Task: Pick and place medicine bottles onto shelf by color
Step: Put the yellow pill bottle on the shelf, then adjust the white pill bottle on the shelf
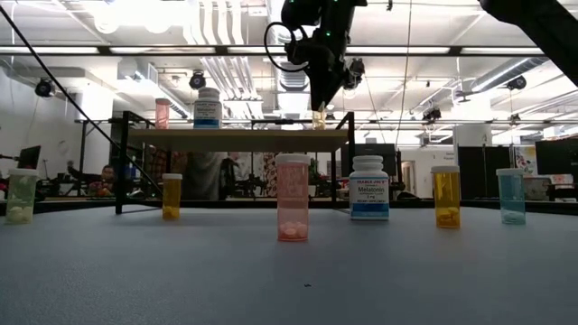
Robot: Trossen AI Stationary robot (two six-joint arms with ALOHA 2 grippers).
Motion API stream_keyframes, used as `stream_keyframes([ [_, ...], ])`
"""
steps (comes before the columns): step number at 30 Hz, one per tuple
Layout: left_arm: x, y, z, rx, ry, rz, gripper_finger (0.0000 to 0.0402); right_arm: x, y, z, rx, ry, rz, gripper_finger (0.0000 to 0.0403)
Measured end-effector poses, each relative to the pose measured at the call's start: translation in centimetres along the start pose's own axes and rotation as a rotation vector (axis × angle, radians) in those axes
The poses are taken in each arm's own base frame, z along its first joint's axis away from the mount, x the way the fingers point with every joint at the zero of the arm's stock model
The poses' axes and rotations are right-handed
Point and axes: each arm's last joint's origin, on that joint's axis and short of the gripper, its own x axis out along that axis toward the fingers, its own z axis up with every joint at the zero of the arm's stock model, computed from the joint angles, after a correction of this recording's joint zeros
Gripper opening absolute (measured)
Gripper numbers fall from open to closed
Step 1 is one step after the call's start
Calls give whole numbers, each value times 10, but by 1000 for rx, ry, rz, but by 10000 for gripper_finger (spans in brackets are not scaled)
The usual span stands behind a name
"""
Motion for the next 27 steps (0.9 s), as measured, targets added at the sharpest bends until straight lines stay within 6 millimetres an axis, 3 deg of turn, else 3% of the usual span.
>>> stream_keyframes([
  [9, 0, 0, 0, -2, 0, -1, 3, 0, 0, 0, 9, 0, 0, 175],
  [16, 0, 0, 0, -2, 0, 0, 3, -6, -1, -1, 10, -11, 0, 180],
  [27, 1, -1, -1, 3, 10, -1, 3, -42, -5, -10, 44, -92, 2, 180],
])
